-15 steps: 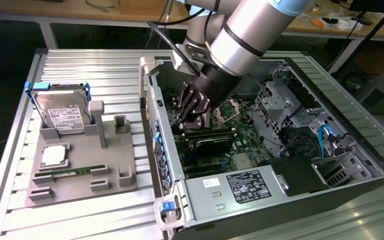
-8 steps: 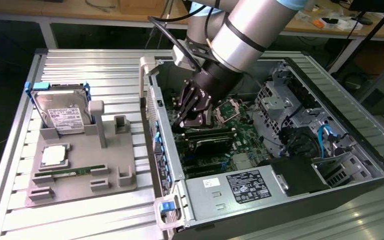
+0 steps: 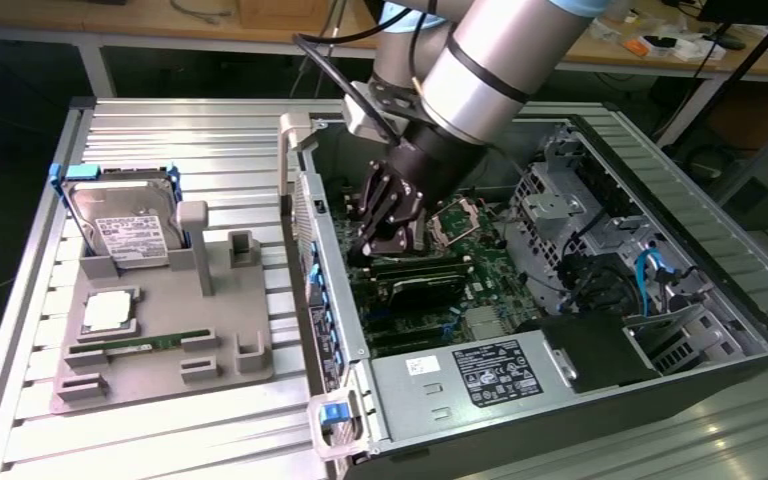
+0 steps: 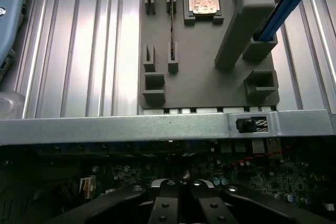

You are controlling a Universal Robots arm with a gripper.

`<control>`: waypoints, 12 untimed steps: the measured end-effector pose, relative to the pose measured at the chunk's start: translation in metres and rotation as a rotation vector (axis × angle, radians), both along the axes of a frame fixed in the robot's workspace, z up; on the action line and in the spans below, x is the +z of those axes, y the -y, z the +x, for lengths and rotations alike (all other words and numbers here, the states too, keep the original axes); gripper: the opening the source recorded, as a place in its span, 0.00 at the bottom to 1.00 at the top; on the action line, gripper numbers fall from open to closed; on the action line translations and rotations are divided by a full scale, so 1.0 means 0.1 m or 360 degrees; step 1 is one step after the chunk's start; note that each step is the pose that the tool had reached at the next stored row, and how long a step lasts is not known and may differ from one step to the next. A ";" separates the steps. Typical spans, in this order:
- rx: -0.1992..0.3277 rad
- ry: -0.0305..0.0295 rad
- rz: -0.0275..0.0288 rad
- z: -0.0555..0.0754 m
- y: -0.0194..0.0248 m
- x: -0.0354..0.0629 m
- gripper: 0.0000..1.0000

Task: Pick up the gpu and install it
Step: 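Press down on the gpu until it lock into place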

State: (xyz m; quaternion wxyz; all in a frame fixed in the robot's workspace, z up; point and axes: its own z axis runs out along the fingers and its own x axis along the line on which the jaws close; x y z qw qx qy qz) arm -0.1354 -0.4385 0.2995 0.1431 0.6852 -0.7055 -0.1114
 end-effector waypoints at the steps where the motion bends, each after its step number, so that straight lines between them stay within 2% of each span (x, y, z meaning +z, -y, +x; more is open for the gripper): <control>1: 0.0000 0.00202 0.00000 -0.01 0.000 -0.007 0.11; 3: 0.0000 0.00421 -0.00001 -0.04 -0.001 -0.017 0.11; 4: 0.0001 0.00488 -0.00002 -0.05 -0.002 -0.026 0.11; 12: 0.0005 0.00501 -0.00002 -0.06 0.000 -0.032 0.11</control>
